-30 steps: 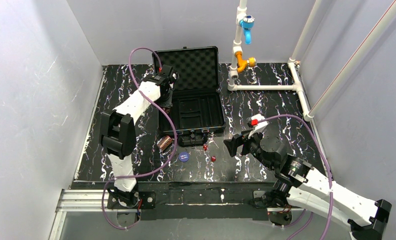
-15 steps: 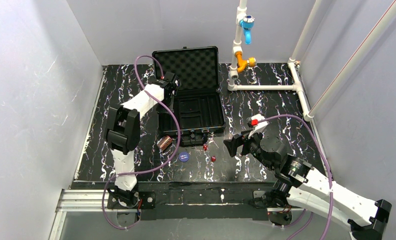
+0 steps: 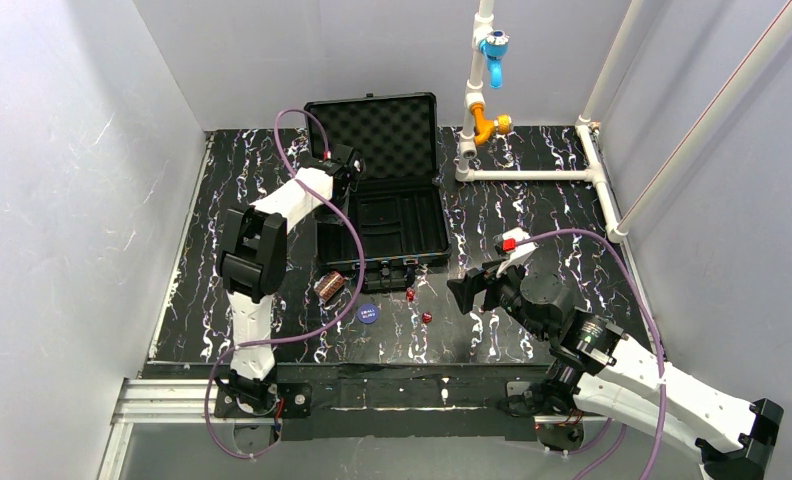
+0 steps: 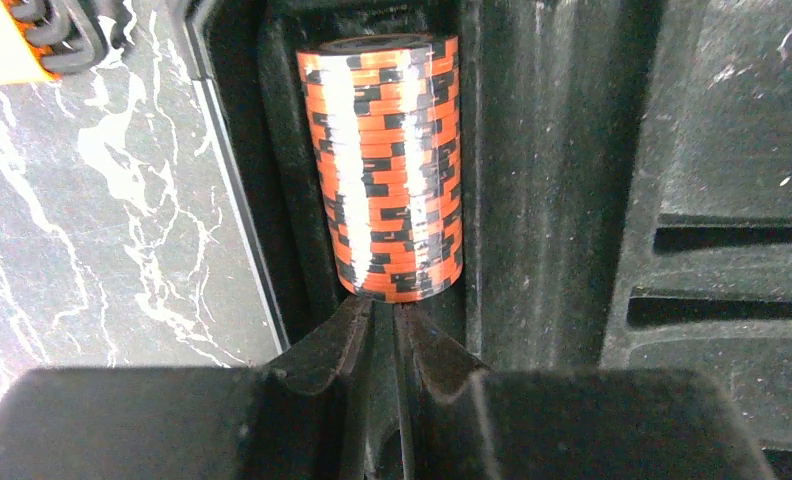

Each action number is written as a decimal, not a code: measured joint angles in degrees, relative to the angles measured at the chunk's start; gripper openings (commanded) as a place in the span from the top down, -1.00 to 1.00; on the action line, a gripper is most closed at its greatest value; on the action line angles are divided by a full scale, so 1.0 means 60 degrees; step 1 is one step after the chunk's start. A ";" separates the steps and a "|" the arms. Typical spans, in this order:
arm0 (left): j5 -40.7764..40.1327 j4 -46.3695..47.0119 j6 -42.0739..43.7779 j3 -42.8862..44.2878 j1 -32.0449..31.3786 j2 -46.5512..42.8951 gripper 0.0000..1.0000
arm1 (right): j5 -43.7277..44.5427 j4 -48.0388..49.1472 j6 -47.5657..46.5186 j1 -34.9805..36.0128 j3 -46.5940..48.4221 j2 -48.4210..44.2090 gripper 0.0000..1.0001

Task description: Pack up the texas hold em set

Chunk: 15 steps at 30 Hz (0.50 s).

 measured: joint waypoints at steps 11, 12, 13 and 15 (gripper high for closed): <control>-0.0350 0.0342 -0.0015 0.0182 0.0011 0.0146 0.71 | 0.0000 0.0000 -0.0007 0.0000 0.0000 0.0004 -0.96; -0.0361 0.0379 -0.0018 0.0182 0.0015 0.0146 0.68 | 0.0000 0.0000 -0.0011 0.0000 0.0000 0.0004 -0.96; -0.0372 0.0408 -0.0018 0.0182 0.0018 0.0146 0.65 | 0.0000 0.0000 -0.0011 0.0000 0.0000 0.0004 -0.96; -0.0379 0.0481 -0.0036 0.0189 0.0018 0.0153 0.60 | 0.0000 0.0000 -0.0018 0.0000 0.0000 0.0011 -0.96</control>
